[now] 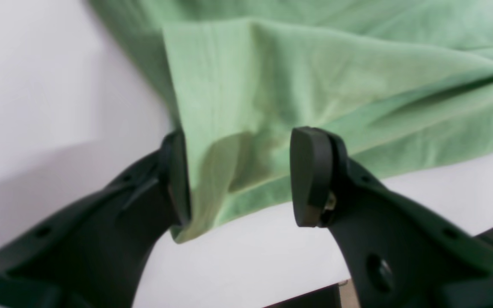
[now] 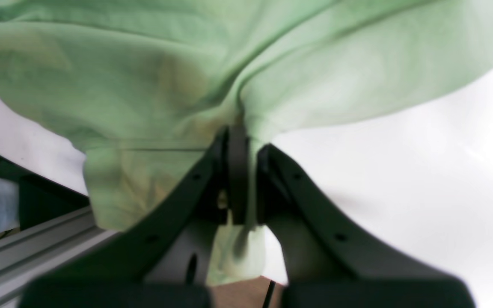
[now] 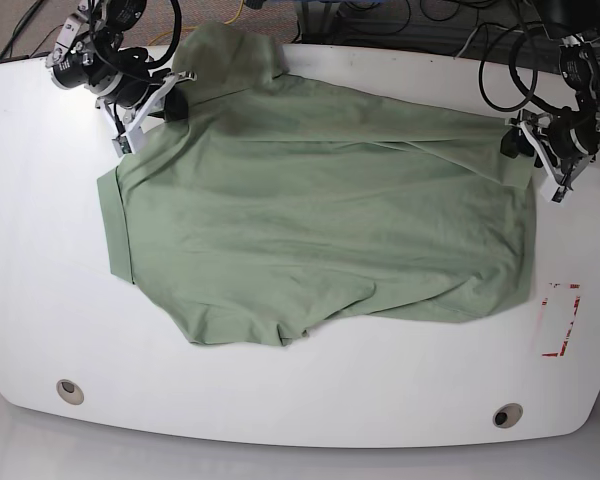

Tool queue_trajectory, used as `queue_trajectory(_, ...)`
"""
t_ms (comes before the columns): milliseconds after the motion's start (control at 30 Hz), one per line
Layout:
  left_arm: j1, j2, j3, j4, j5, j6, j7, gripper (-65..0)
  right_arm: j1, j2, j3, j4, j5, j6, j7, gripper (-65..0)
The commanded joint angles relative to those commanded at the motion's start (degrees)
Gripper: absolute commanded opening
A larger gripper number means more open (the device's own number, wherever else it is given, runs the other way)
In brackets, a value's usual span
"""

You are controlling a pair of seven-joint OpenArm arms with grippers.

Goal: Layout the t-shirt on the table in an organized manner, then fold the t-shirt properly

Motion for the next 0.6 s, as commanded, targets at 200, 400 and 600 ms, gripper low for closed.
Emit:
queue_trajectory(200,0.09,0.0,0.0,0.0,0.18,0.0,0.0,-33.1,0.53,0.0,0.0,-2.11,0.0,0.0,0.0,-65.0)
queue_trajectory(400,0.09,0.0,0.26,-0.44,0.26,0.0,0.0,-33.1,0.79,0.0,0.0,-2.2,0.0,0.0,0.0,-65.0)
queue_trajectory(600,-0.26,0.0,0.44,-5.19,0.0,0.0,0.0,-33.1,0.79,0.0,0.0,-2.2,0.0,0.0,0.0,-65.0)
